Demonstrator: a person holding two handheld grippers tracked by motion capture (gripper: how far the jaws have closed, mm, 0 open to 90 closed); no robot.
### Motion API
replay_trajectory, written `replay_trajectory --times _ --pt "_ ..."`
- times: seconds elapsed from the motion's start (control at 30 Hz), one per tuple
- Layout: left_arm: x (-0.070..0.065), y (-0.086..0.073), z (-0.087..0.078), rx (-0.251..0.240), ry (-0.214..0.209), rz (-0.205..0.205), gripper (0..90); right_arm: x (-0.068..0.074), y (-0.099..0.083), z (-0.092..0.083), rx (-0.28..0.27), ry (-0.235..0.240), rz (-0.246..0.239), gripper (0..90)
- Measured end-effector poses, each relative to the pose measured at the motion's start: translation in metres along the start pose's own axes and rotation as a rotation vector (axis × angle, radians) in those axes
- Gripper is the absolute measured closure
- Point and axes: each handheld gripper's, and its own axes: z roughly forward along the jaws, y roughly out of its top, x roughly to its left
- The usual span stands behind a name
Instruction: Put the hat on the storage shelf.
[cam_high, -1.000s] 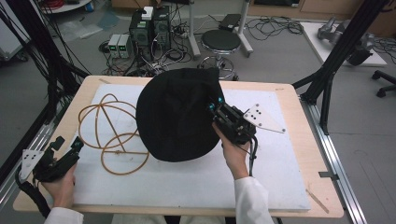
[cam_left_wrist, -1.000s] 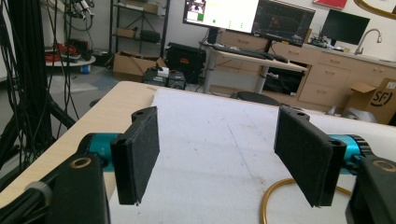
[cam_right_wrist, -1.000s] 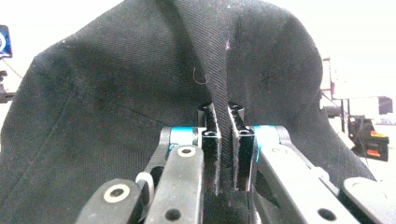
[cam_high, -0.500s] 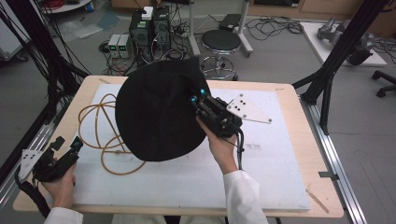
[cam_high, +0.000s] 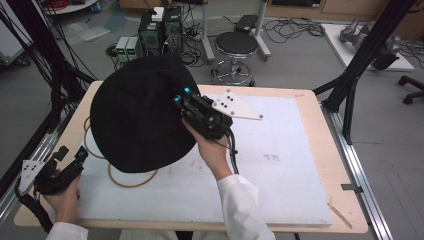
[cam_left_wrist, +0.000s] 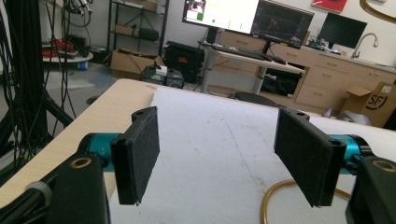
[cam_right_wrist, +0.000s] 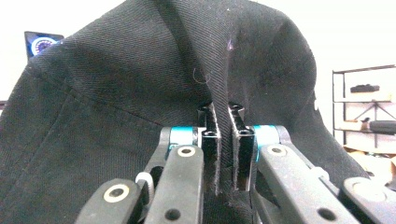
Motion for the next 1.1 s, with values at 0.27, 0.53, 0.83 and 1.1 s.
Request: replay_trajectory --times 0.27,0.53,0.83,1.1 --pt "0.0 0.0 -0.002 -0.002 0.0 -0.005 31.2 0.018 0.003 0.03 0.002 0.051 -0.008 86.0" --pt "-0.003 0.001 -0.002 -0.01 -0.004 -0.002 31.2 0.025 -0.001 0.05 0.018 0.059 -0.001 86.0" --pt "-0.002 0.001 -0.003 -0.012 0.007 0.002 31.2 0.031 -0.013 0.063 0.067 0.061 0.016 86.0" --pt "-0.001 0.001 -0.004 -0.019 0.009 -0.011 31.3 0.046 -0.029 0.076 0.152 0.065 -0.006 86.0"
